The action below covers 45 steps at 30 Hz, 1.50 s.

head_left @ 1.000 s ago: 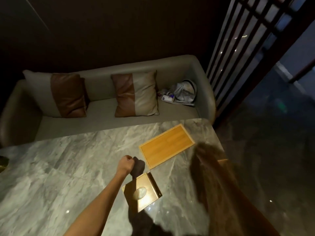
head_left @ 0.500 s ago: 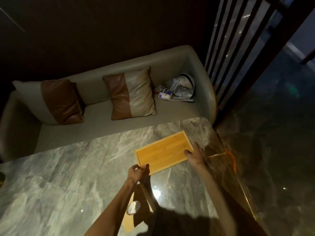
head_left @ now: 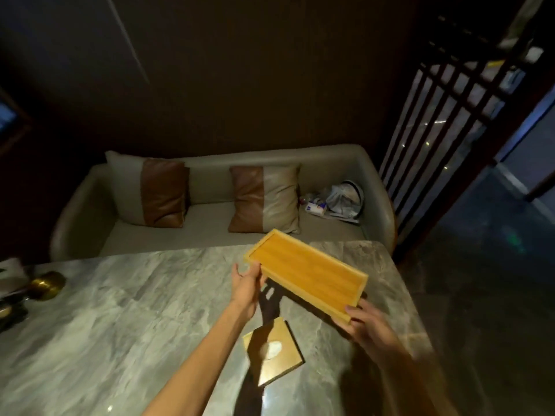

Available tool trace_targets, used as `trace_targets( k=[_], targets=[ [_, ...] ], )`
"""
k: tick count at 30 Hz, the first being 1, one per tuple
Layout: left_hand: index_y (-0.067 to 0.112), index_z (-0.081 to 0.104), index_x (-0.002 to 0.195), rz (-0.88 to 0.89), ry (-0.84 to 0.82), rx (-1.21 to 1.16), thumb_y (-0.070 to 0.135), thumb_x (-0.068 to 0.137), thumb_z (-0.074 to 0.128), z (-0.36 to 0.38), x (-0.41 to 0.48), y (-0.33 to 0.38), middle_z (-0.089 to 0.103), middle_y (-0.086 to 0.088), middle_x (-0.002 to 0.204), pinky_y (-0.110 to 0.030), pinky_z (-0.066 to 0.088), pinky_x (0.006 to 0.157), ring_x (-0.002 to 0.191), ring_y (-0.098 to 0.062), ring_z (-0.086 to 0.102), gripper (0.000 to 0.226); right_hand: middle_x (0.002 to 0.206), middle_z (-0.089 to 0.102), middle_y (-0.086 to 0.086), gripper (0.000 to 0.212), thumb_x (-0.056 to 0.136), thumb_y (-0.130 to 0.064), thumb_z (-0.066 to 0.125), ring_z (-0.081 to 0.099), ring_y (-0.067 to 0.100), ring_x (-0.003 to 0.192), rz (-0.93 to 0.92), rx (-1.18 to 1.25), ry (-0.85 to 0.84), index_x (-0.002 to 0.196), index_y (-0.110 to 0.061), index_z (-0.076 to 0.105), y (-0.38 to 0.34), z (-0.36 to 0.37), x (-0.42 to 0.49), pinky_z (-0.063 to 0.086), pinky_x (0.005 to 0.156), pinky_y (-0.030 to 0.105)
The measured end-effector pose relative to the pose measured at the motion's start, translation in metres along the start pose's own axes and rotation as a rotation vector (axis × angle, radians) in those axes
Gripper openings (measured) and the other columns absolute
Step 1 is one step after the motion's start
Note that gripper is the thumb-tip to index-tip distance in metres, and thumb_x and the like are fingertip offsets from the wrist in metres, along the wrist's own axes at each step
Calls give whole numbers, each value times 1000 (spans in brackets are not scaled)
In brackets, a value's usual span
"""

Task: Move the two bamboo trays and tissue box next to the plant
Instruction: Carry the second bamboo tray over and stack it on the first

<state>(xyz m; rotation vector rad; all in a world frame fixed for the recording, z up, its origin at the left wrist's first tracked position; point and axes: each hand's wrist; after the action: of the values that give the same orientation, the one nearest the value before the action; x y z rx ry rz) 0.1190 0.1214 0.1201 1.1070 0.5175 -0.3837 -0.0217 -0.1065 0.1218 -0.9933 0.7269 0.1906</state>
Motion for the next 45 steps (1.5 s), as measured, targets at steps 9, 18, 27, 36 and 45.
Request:
trace_targets(
  k=[9,18,27,36,45],
  targets=[
    [16,38,141,161,40,212,15,102,47,-162,-118,57,60,-10,134,-47,49,106,121,-27,60,40,118,72,6,46,92,5,59,72,19,105,-83,87,-156,132,-16,50,156,255,-80,59,84,37],
    [21,35,146,186,182,537,13,103,41,-407,-200,162,56,-6,140,-37,53,99,118,-20,60,45,113,74,3,56,82,-44,68,70,17,105,145,-457,-500,128,-14,60,235,352,-120,58,86,35],
    [25,43,145,145,-7,640,11,102,40,-484,-272,155,65,-1,132,-40,48,107,119,-17,64,45,117,73,0,52,88,-42,67,74,20,100,5,-626,-659,136,-36,49,219,426,-124,62,76,41],
    [7,59,131,159,212,-207,50,100,36,-555,-276,119,65,-19,130,-48,49,103,124,-31,62,58,115,71,15,35,99,-10,53,72,25,87,145,-404,-397,133,-13,53,288,474,-115,64,66,40],
    [-1,58,119,-36,651,250,38,100,47,-659,-219,110,70,-23,105,-53,61,79,94,-39,72,45,121,64,12,48,101,-3,46,66,28,93,189,-455,-238,143,-23,43,400,555,-87,54,88,51]
  ],
)
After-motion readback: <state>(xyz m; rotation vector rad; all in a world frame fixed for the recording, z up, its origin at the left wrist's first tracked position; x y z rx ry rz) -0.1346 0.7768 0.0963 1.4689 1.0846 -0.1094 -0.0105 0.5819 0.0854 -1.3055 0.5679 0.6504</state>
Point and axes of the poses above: each hand's wrist, its own x-axis towards the middle knuckle, its own z-axis out of the palm, y = z × x
